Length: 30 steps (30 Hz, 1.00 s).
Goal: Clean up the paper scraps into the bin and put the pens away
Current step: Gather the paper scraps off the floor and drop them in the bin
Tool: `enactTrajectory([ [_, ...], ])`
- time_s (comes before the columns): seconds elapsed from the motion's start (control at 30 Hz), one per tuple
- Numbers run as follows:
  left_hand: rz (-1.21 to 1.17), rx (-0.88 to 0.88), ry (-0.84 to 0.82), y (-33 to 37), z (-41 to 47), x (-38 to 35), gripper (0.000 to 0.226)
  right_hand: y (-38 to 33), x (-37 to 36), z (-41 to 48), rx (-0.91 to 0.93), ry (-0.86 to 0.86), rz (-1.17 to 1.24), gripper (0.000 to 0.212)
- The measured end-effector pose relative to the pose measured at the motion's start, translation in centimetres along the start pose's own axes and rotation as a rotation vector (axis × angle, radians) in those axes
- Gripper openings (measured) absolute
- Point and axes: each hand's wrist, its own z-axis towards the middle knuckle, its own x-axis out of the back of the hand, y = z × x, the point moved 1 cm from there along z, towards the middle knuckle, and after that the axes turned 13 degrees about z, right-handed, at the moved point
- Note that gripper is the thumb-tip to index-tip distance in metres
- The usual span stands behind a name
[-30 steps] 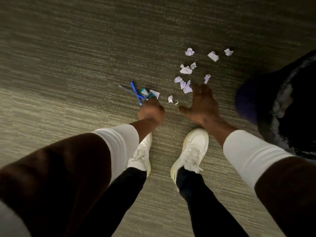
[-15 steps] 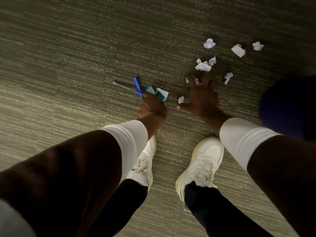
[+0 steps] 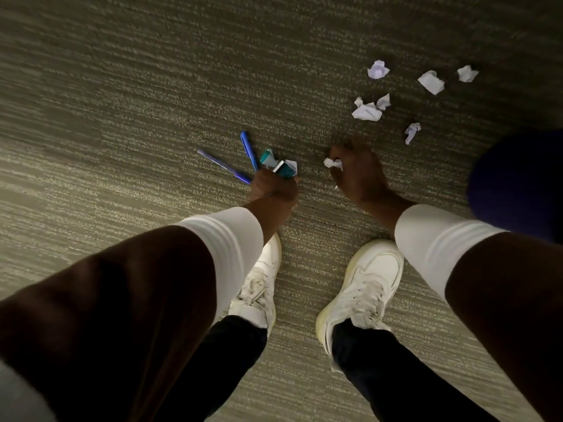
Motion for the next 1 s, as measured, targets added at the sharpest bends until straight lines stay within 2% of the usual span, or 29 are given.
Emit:
enactTrajectory([
  [0.13, -0.097, 0.080, -0.008, 0.0, -0.7, 0.0, 0.038, 0.0, 0.1, -0.7, -0.045, 0.050, 0.086, 0.009],
  [0.3, -0.197, 0.167, -0.081, 0.5, -2.2, 0.5, 0.031, -0.3, 0.5, -3.1, -0.104, 0.090, 0.154, 0.010],
  [0.4, -0.155, 0.225, -0.199, 1.5, -5.0, 1.2, 0.009, -1.0, 1.0, -5.1, -0.172, 0.102, 0.183, 0.012],
  [0.47, -0.068, 0.223, -0.267, 2.3, -7.3, 1.5, 0.015, -1.7, 1.6, -6.5, -0.225, 0.126, 0.202, 0.009],
  [0.53, 0.000, 0.204, -0.264, 3.3, -9.5, 2.1, 0.011, -2.7, 2.5, -8.0, -0.268, 0.141, 0.216, 0.009],
  [0.7, 0.245, -0.097, -0.316, 5.9, -15.1, 3.5, 0.019, -4.8, 6.4, -12.2, -0.289, 0.224, 0.211, 0.007],
  [0.83, 0.655, -0.493, -0.084, 8.2, -21.7, 4.3, 0.025, -6.0, 10.7, -15.8, -0.369, 0.244, 0.231, 0.015],
  [0.9, 0.661, -0.577, -0.040, 9.4, -25.0, 4.1, 0.014, -6.8, 13.2, -17.8, -0.385, 0.302, 0.262, 0.018],
  [1.0, 0.560, -0.654, -0.028, 10.9, -29.4, 2.9, 0.021, -7.6, 16.9, -20.7, -0.410, 0.388, 0.294, 0.019],
])
